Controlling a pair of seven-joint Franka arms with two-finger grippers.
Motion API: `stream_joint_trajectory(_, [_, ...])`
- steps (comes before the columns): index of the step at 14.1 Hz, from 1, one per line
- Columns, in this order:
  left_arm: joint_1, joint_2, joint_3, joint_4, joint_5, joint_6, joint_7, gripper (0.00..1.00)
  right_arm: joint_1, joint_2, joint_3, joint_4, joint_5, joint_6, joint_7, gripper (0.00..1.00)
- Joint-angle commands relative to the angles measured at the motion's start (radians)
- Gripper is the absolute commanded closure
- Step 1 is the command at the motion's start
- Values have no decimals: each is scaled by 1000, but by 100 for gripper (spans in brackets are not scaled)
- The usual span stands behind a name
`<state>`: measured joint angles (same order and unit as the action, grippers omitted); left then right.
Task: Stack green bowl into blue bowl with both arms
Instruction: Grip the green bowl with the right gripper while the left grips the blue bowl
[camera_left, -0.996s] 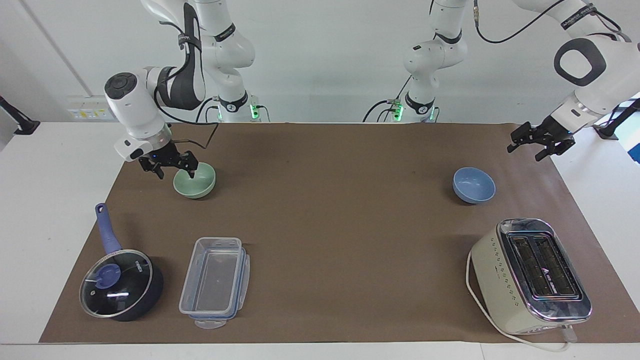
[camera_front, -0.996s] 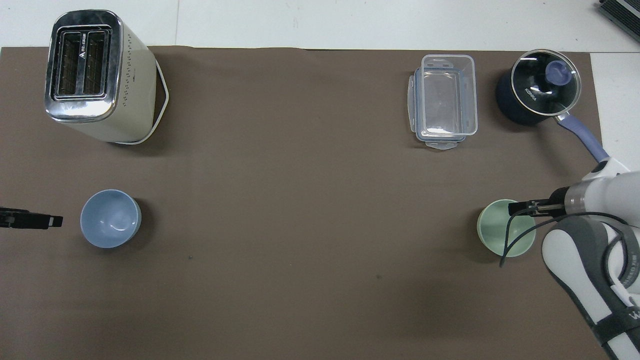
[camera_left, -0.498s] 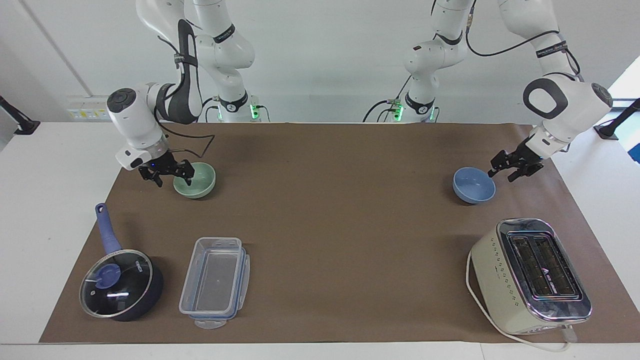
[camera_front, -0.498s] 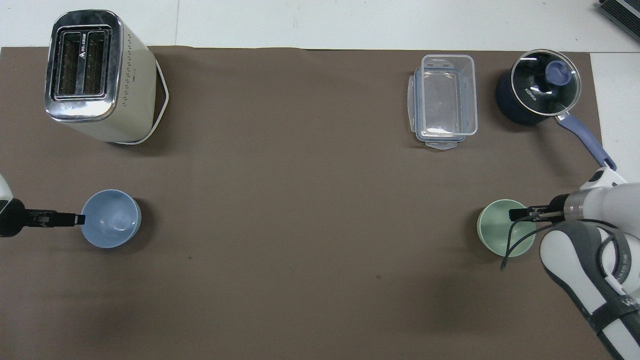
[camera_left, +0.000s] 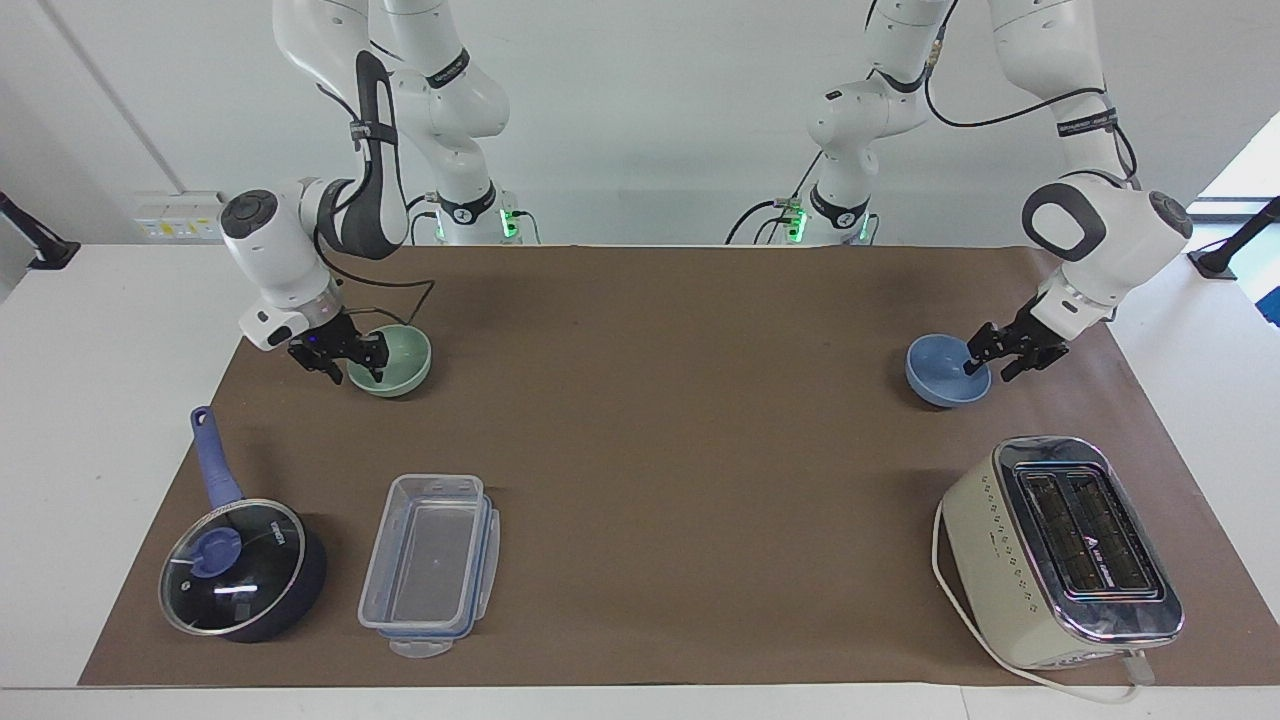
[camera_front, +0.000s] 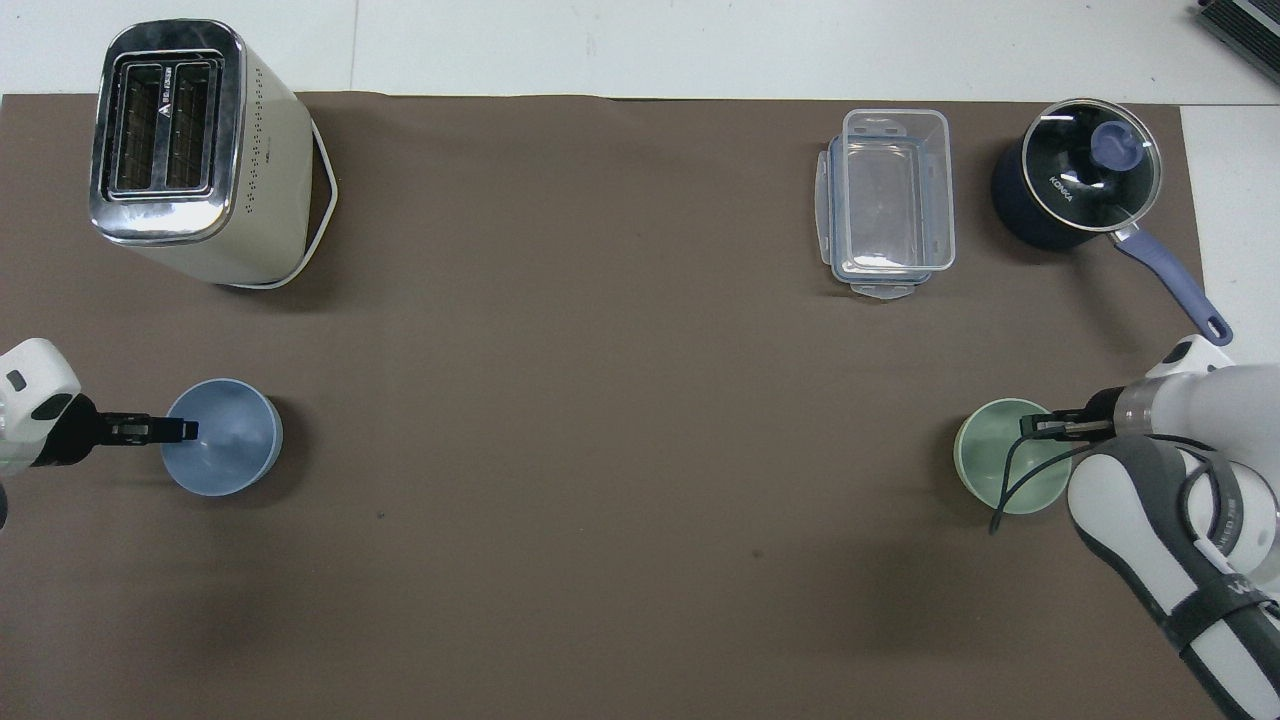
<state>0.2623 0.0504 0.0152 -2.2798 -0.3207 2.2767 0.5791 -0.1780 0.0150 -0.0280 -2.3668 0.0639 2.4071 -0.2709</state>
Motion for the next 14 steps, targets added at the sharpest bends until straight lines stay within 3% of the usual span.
stream_joint_trajectory(1, [-15,-15,11,-18,-31,12,-7,100,-8,-6,6,-8,27,4,-25,100])
stream_joint_trajectory(4, [-17,-37,11,-17,-31,-14,-4,100,-11,-4,6,-3,28,1,-31,100])
stream_joint_trajectory(6, [-21,-95,8,-17,-31,-49,1,100,-9,-19,8,7,30,-28,-34,100])
stream_joint_trajectory(12, [-167,-241,-3,-27,-12,-112,-74,100,2,-102,14,125,48,-238,-37,100])
stream_joint_trajectory(14, [-272,-256,-9,-38,12,-108,-227,100,6,-127,20,191,60,-328,-34,100])
